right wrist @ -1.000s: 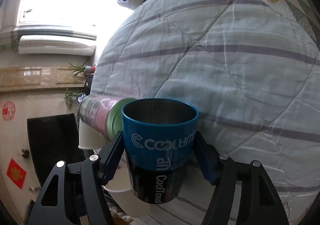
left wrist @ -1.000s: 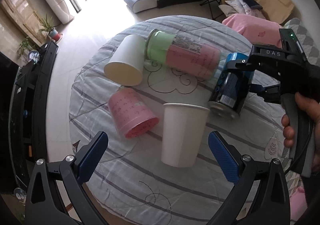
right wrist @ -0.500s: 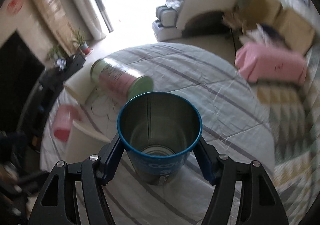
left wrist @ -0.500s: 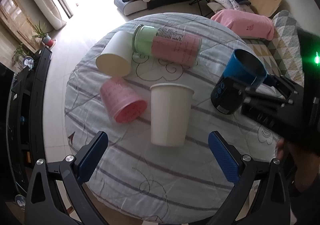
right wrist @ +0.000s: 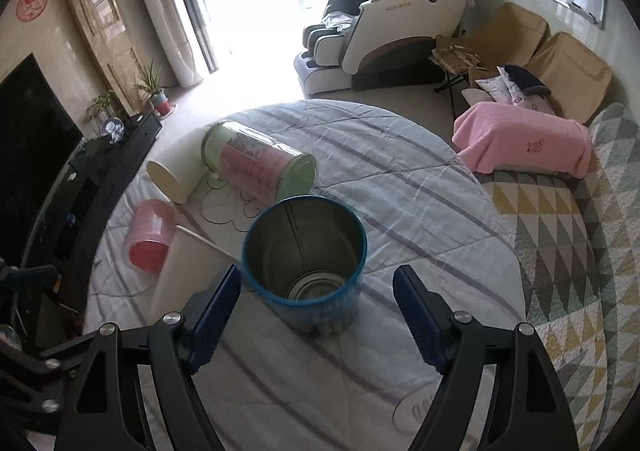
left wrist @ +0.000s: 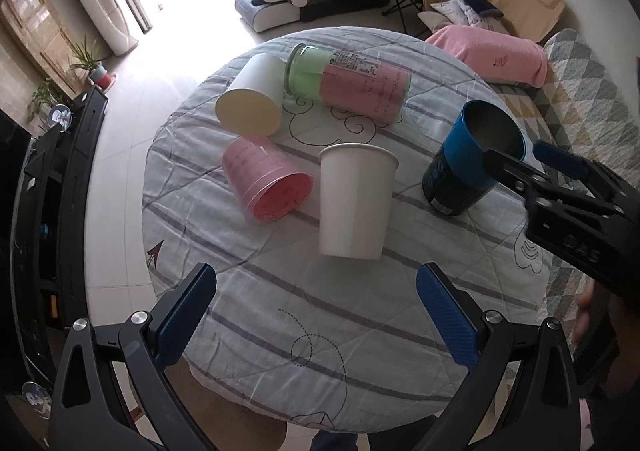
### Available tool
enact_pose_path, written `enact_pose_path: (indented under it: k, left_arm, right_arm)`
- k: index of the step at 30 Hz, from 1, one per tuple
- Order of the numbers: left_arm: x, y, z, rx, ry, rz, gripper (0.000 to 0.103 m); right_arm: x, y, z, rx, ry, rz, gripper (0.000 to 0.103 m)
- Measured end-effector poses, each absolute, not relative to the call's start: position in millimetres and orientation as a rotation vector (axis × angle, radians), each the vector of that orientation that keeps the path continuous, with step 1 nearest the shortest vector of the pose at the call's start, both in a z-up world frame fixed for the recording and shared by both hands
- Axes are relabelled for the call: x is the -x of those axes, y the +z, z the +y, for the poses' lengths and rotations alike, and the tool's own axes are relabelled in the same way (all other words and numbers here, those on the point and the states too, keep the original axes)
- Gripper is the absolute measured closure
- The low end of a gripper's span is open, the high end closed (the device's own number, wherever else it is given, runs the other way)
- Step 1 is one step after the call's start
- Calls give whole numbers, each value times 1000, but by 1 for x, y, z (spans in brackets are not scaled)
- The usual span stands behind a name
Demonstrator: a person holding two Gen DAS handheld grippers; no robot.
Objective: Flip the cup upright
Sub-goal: 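Rotate the blue cup upright and set it on the table with the right gripper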
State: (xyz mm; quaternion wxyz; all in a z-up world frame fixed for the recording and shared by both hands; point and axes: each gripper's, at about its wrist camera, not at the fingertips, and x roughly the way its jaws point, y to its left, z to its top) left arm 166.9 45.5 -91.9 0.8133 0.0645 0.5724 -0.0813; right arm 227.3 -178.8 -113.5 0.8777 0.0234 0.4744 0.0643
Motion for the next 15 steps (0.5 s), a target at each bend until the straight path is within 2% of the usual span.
enact_pose_path:
  k: [6,11,15]
  left_arm:
    - [-160,-85,60,-123,-167,1207,1]
    - [-157,-86,71,-125,-152,1209,1]
    - [-162,-86,83,-114,-140,1219,1]
  right_arm:
    - [-206,-95,-171,-184,132,1037,23]
    - [-210,-115,-156,-387,177,1170,23]
    - [-212,-127,-142,-468,194,1205,23]
